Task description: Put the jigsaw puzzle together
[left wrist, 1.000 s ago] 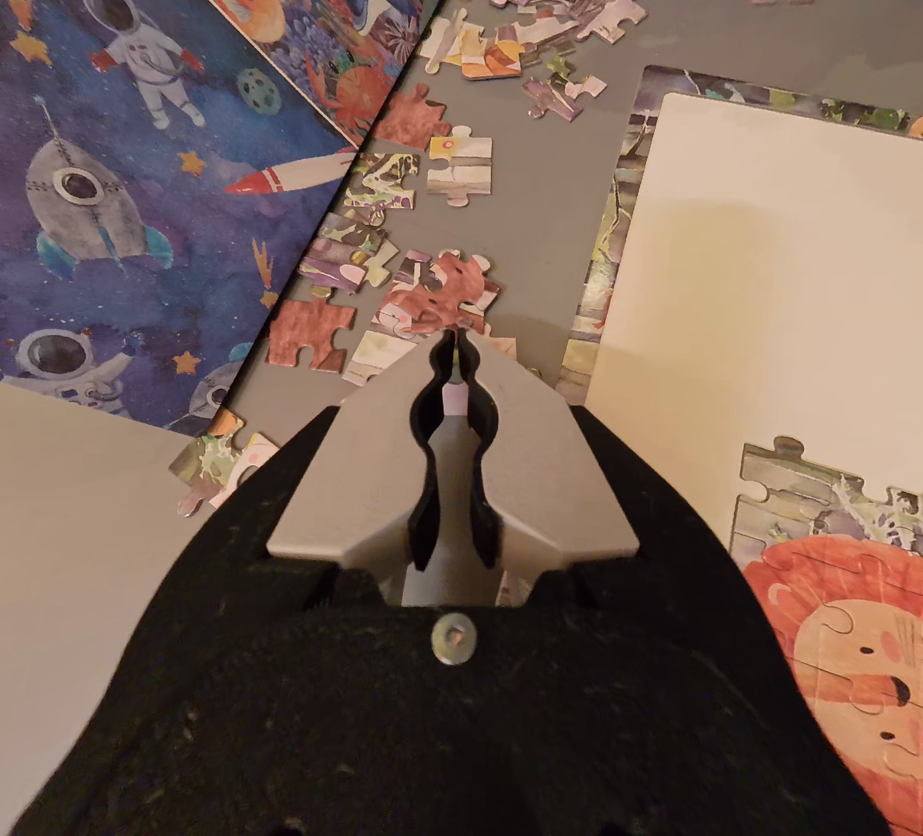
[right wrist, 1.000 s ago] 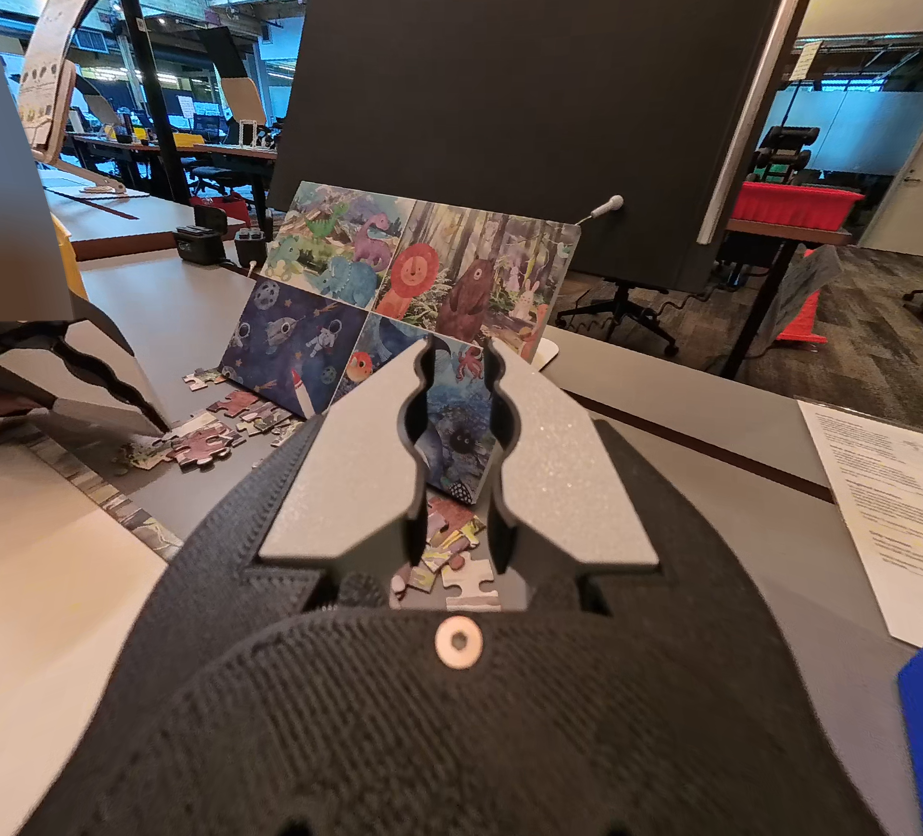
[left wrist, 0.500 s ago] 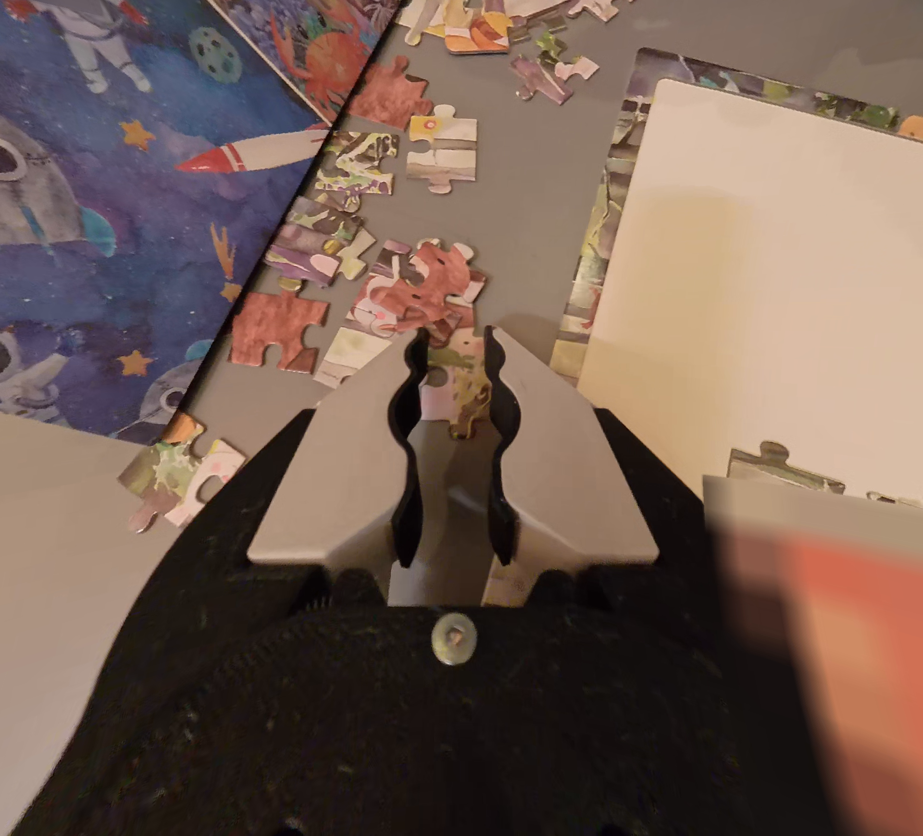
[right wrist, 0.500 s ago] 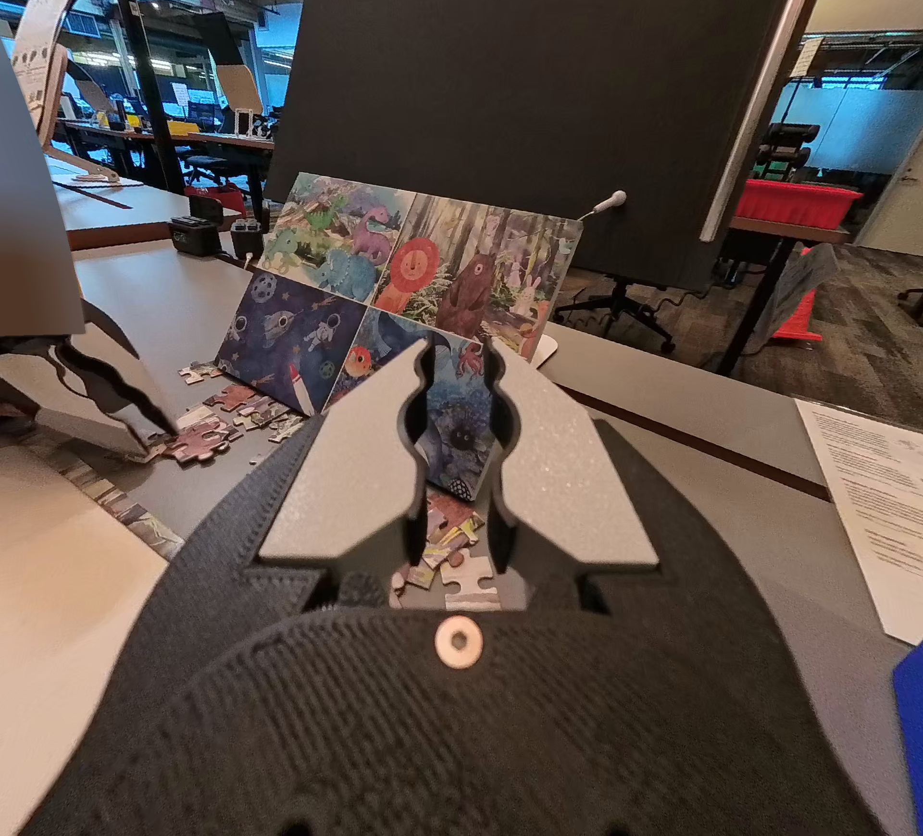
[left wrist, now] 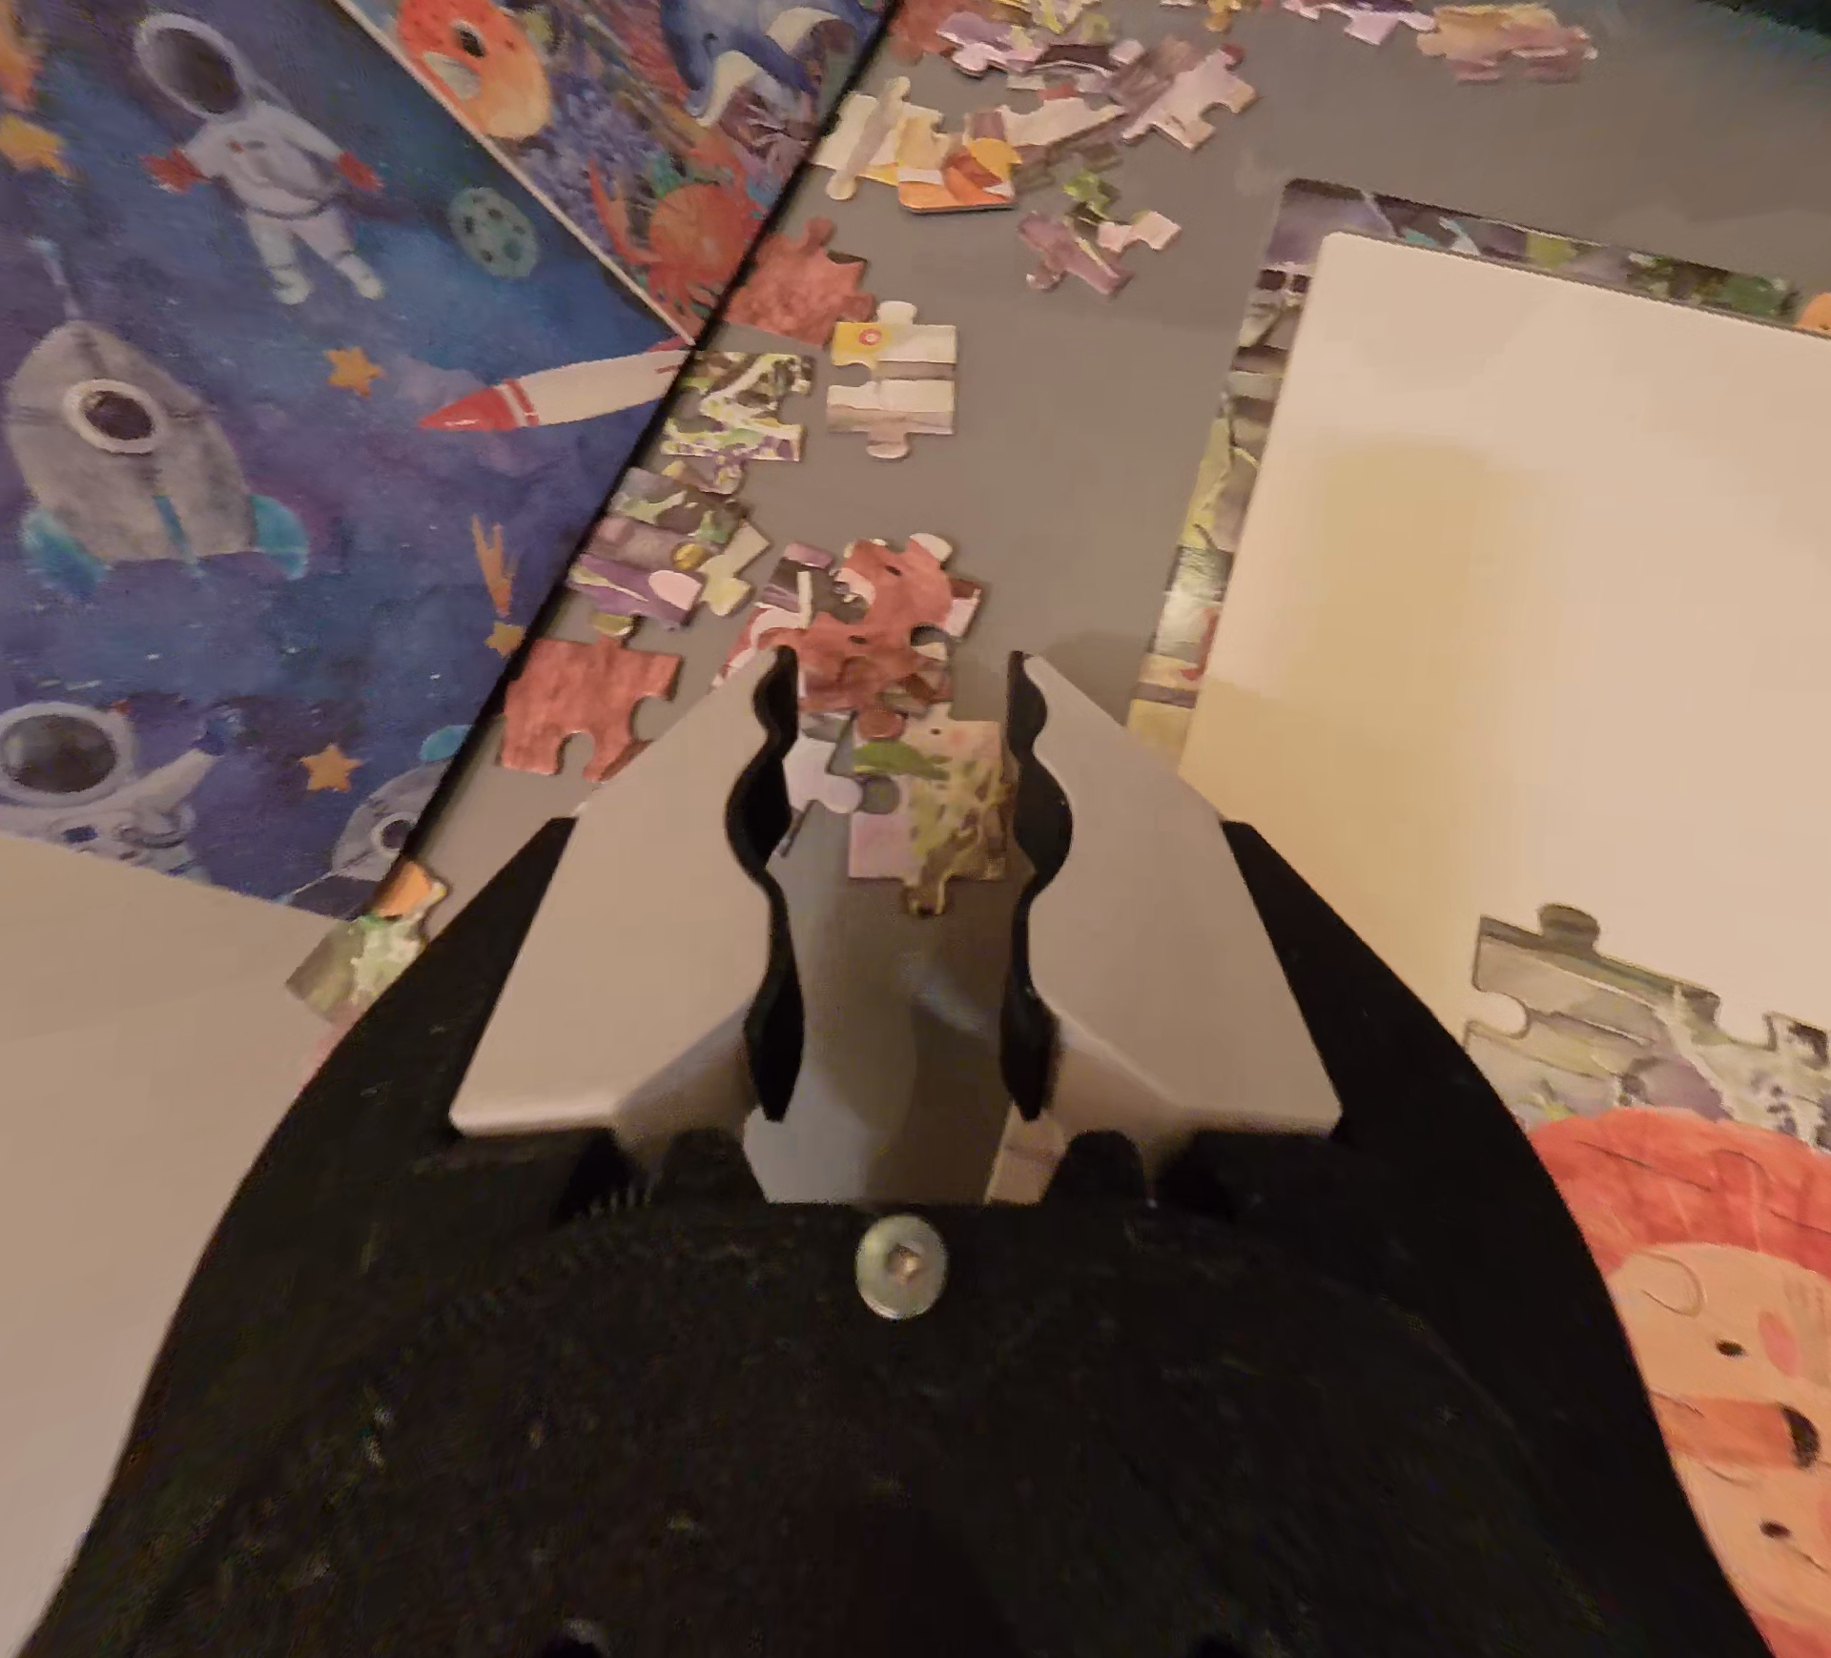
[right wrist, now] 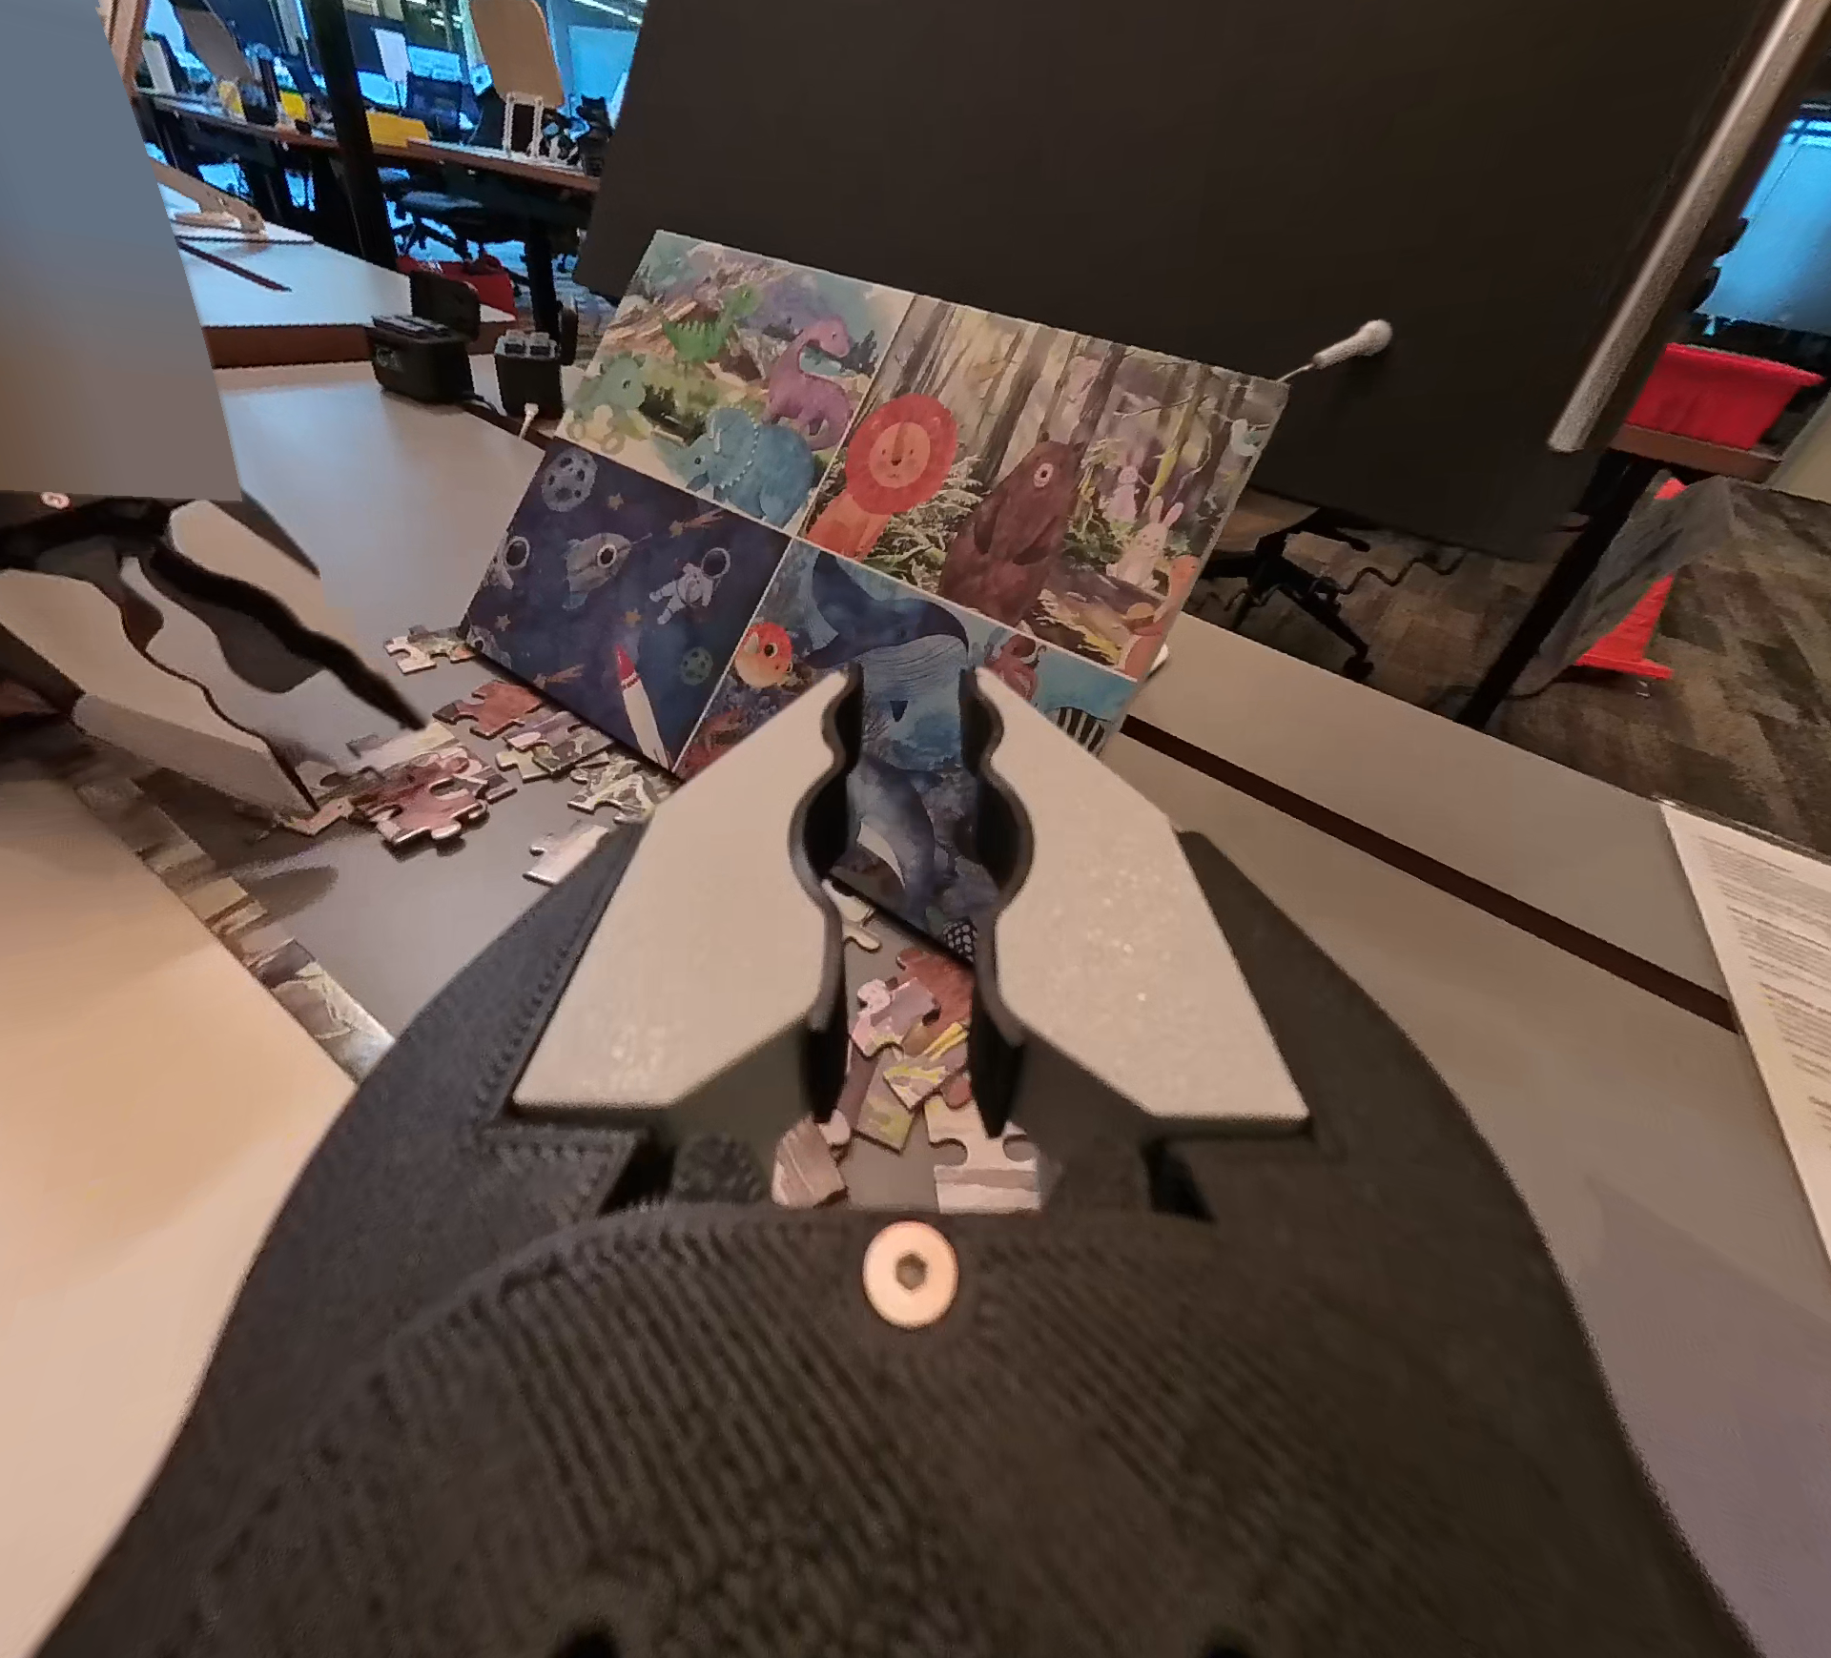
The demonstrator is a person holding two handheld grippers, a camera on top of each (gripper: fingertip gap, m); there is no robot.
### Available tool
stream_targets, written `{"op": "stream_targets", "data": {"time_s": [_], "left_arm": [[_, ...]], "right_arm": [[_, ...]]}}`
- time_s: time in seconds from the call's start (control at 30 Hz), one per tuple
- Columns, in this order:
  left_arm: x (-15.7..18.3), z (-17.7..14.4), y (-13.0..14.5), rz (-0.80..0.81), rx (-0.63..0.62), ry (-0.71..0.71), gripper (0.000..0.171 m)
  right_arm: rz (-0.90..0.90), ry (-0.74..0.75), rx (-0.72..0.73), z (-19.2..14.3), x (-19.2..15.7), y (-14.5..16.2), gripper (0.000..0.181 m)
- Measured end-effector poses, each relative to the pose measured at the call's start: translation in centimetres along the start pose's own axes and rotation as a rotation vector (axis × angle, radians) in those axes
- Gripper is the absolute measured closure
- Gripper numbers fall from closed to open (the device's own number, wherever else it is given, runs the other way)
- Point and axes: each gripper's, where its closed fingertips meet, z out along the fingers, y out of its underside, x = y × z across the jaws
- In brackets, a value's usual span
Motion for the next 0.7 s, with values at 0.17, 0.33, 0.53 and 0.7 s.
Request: {"op": "stream_targets", "data": {"time_s": [0.17,0.33,0.53,0.7], "left_arm": [[-0.7,0.4,-0.7,-0.018,0.021,0.008,0.118],[-0.3,1.7,0.5,-0.013,-0.094,0.034,0.113],[0.0,1.5,0.3,0.066,-0.075,-0.009,0.150],[0.2,1.3,0.3,0.099,-0.068,-0.032,0.153]], "right_arm": [[-0.003,0.001,-0.015,0.3,0.0,0.6,0.164],[0.053,-0.007,-0.015,0.5,0.3,1.2,0.165],[0.097,-0.017,-0.013,0.6,0.5,1.6,0.165],[0.078,-0.019,-0.014,0.6,0.2,1.4,0.165]]}}
